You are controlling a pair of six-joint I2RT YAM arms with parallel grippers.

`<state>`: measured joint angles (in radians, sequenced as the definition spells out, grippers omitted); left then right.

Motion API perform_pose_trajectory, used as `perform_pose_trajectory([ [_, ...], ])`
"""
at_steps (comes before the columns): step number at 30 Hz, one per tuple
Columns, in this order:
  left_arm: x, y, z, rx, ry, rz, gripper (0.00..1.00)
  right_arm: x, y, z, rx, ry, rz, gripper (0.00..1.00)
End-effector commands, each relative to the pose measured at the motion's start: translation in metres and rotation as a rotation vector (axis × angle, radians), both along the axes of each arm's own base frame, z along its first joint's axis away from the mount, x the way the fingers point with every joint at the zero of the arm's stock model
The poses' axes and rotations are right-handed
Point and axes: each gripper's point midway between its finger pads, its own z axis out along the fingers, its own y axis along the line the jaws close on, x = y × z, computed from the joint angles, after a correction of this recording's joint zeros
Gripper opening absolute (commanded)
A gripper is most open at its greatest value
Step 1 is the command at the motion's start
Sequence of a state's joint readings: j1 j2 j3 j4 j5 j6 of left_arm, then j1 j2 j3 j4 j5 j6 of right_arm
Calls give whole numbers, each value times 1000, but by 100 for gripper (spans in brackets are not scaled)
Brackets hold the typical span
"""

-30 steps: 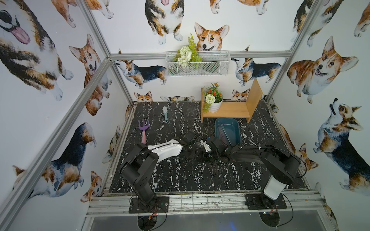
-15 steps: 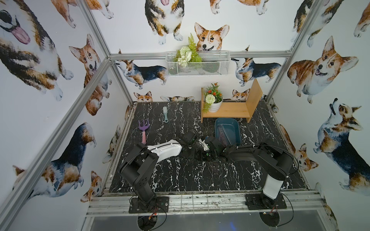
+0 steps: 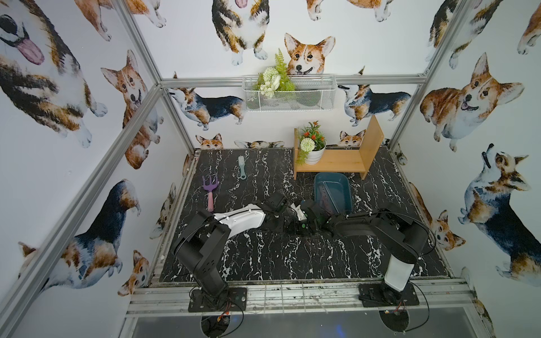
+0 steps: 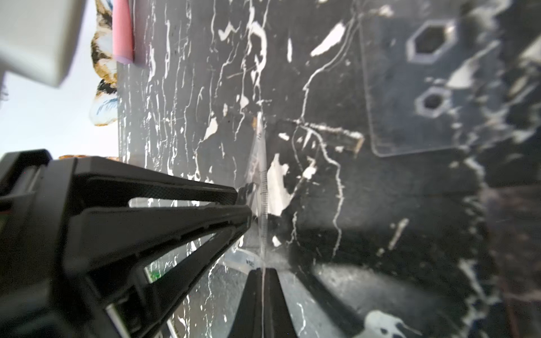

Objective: Put the scattered rulers into the storage box
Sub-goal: Pick up the ruler from the center of the board.

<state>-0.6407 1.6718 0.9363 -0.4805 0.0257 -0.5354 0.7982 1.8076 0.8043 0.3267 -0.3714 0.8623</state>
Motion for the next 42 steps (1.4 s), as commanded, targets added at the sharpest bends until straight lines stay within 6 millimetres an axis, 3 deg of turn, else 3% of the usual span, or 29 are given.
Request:
perform_pose_trajectory([
  [1,1,7,13,20,-15,15,30,1,4,9,53,1,-2,0],
  [6,11,8,52,-6,-90,28,39,0,0,15,56,-7,-5,0],
  [13,17,11,100,-81,-163,39,41,-2,-3,37,63,-43,17,0],
  [22,19,18,128,-335,-184,75,41,1,-36,78,81,-83,11,0],
  [32,21,-6,143,-582,-175,31,42,14,-93,121,145,-115,-59,0],
  [42,17,-37,179,-902,-182,-58,43,7,-109,147,253,-94,-30,0],
])
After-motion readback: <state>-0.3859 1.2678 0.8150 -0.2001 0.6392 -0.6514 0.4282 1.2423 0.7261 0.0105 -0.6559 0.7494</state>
